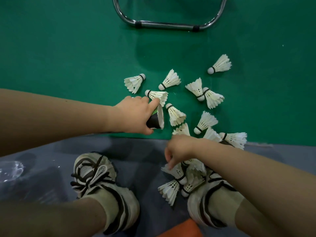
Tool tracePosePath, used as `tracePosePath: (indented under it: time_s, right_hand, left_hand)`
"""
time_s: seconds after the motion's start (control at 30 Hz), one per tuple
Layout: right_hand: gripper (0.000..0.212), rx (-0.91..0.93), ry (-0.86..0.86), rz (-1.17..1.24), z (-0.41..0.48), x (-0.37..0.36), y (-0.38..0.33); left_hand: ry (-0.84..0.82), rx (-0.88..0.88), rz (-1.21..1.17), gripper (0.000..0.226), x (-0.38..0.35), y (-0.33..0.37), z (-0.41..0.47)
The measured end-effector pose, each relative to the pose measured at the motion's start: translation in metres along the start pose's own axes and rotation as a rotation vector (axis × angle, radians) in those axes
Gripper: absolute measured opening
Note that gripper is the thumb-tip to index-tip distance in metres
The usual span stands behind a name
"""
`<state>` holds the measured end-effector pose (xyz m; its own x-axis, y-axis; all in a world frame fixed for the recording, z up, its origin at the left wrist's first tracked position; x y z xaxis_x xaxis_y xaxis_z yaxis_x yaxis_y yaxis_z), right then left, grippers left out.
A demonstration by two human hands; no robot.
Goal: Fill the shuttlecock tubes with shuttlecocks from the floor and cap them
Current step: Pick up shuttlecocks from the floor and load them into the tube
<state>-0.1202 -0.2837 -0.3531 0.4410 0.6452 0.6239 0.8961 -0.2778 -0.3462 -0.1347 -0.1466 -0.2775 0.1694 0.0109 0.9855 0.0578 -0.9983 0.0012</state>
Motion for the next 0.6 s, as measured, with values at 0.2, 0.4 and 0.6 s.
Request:
tracePosePath:
  time_s: [0.2, 0.4, 0.6]
  right_hand:
    - [0.022, 0.057, 0.044, -0.324, 0.001, -0.013, -0.009]
    - [0.021, -0.183, 0.229, 0.351, -0.008, 0.025, 0.024]
    - [0.024, -0.329, 0.558, 1.023, -0.022, 0.065, 0.070]
  left_hand:
    - [0.008, -0.007, -0.002, 0.081, 0.003, 0.014, -0.003]
    - [-0.035, 0.021, -0.007, 0.082, 0.005, 0.010, -0.002]
    - [-0.046, 0.090, -0.017, 0.079, 0.008, -0.004, 0.004]
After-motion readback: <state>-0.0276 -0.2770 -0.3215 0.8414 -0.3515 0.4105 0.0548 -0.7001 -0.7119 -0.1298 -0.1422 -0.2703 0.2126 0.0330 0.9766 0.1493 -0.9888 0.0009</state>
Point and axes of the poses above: each hand's wrist, its own z-axis towards the middle knuckle, its own x-axis out of the back of the hand, y = z × x, the point moved 5 cm from there along z, towards the middle knuckle, and after that the axes turned 11 degrees about y, right-handed, at the moved point
